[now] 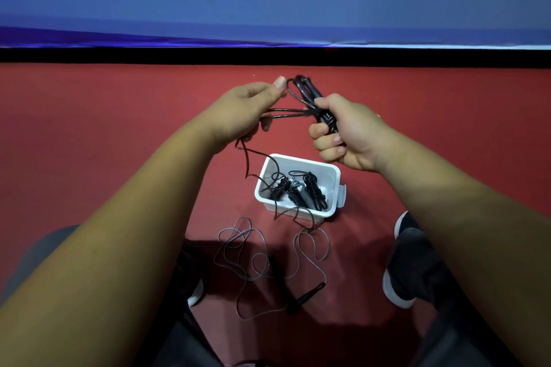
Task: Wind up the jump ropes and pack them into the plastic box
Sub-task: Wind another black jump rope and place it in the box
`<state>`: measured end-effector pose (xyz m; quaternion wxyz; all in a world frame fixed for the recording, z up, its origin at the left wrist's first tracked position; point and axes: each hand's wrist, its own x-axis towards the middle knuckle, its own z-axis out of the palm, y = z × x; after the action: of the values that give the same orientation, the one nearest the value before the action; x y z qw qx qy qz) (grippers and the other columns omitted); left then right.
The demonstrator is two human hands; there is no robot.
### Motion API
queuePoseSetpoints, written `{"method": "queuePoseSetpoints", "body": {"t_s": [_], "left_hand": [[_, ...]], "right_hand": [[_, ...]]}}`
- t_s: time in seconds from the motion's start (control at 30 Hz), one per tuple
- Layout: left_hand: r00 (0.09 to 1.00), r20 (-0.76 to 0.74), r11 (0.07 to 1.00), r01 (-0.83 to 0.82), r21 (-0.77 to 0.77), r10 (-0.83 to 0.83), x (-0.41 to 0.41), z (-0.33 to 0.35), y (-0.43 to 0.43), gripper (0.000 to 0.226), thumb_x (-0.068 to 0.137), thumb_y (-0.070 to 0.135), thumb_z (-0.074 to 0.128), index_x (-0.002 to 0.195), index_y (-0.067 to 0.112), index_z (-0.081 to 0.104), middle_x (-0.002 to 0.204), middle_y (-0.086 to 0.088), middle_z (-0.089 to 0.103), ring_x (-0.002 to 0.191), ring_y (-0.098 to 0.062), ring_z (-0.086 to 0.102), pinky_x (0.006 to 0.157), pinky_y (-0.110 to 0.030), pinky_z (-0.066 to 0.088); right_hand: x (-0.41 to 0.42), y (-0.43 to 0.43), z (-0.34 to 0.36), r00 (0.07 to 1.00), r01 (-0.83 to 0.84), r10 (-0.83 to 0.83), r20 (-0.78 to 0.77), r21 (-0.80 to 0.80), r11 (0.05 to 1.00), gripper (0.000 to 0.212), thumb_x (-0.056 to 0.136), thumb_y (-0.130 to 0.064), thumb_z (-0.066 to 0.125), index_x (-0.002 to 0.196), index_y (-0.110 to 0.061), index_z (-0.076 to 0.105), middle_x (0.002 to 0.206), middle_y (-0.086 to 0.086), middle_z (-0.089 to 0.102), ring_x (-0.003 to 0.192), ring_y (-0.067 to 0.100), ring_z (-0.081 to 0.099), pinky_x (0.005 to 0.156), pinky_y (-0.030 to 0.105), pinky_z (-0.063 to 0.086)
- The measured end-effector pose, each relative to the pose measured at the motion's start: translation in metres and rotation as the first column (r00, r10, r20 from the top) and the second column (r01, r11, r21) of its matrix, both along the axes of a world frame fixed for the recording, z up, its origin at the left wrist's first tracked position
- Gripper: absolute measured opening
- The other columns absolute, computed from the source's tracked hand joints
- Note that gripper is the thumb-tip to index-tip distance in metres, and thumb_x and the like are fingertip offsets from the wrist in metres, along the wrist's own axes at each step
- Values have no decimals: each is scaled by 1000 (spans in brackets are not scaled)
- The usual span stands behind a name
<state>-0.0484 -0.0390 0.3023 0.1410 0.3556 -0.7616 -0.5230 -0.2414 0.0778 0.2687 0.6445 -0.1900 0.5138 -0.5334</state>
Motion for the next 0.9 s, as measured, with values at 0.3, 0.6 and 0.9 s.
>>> {"method": "queuePoseSetpoints", "body": {"t_s": [0.3, 0.6, 0.9], "left_hand": [[992, -111, 998, 51, -42, -55, -6, -6, 0, 30, 105, 48, 56, 115, 27, 75, 64, 1, 56, 62, -21, 40, 54, -29, 30], [989, -70, 989, 122, -78, -127, -9, -7, 5, 31, 111, 33, 49, 110, 13, 72, 63, 5, 51, 56, -12, 38, 53, -27, 32], [1000, -5, 974, 13, -225, -14, -13, -9, 1, 23, 108, 33, 53, 103, 24, 73, 65, 13, 57, 58, -5, 48, 60, -25, 40]], "right_hand": [[17, 9, 5, 965, -165, 169, -199, 39, 986, 16, 107, -29, 53, 107, -14, 58, 69, -1, 41, 53, 10, 21, 46, 22, 13], [12, 16, 5, 960, -278, 279, -9, 11, 960, 18, 107, -30, 48, 98, -16, 51, 73, 1, 44, 43, 6, 26, 36, 19, 22], [11, 7, -2, 962, -193, 188, -197, -9, 981, 20, 106, -29, 57, 106, -10, 61, 82, 7, 52, 53, 12, 30, 43, 21, 17]]}}
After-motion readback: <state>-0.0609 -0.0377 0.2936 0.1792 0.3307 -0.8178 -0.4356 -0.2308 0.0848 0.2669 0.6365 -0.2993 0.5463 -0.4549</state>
